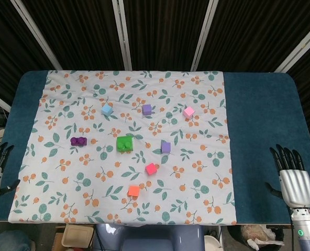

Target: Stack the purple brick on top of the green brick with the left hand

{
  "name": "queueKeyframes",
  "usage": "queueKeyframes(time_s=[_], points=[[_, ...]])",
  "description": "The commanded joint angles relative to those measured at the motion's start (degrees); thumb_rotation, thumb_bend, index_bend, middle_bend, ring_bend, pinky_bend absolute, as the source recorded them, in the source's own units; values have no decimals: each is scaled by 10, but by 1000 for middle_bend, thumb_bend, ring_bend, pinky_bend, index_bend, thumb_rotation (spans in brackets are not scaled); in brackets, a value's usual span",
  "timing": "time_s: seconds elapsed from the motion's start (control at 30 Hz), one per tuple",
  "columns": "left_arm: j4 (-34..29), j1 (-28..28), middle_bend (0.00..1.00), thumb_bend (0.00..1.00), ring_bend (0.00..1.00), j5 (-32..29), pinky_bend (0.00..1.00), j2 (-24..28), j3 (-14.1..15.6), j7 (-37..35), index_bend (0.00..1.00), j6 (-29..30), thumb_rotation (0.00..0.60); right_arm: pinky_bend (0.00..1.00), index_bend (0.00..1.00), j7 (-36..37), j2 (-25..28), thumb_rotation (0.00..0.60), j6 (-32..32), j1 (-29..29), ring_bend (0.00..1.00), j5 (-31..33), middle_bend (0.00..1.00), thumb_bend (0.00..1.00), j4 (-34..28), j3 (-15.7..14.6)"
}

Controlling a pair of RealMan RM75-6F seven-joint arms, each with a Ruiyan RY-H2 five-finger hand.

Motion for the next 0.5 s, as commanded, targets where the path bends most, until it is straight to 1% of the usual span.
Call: queueKeyframes(time_s=[0.03, 0.27, 0.43, 0.5], points=[[-1, 1, 48, 225, 0, -1, 102, 0, -1, 2, 88, 2, 600, 0, 0, 0, 0, 600, -1, 0, 0, 1, 2, 190, 0, 0], [1, 2, 52, 225, 0, -7, 104, -2, -3, 4, 88, 0, 600, 0, 0, -1, 0, 600, 0, 0, 0, 0, 2, 190, -4, -1], [3, 0, 104, 225, 0, -6, 114, -6, -6, 8, 98, 3, 600, 0, 0, 0, 1, 600, 0, -1, 0, -1, 2, 190, -6, -3], [-2, -3, 135, 225, 0, -9, 114, -9, -9, 15, 125, 0, 600, 0, 0, 1, 1, 600, 1, -2, 0, -1, 2, 191, -5, -3]])
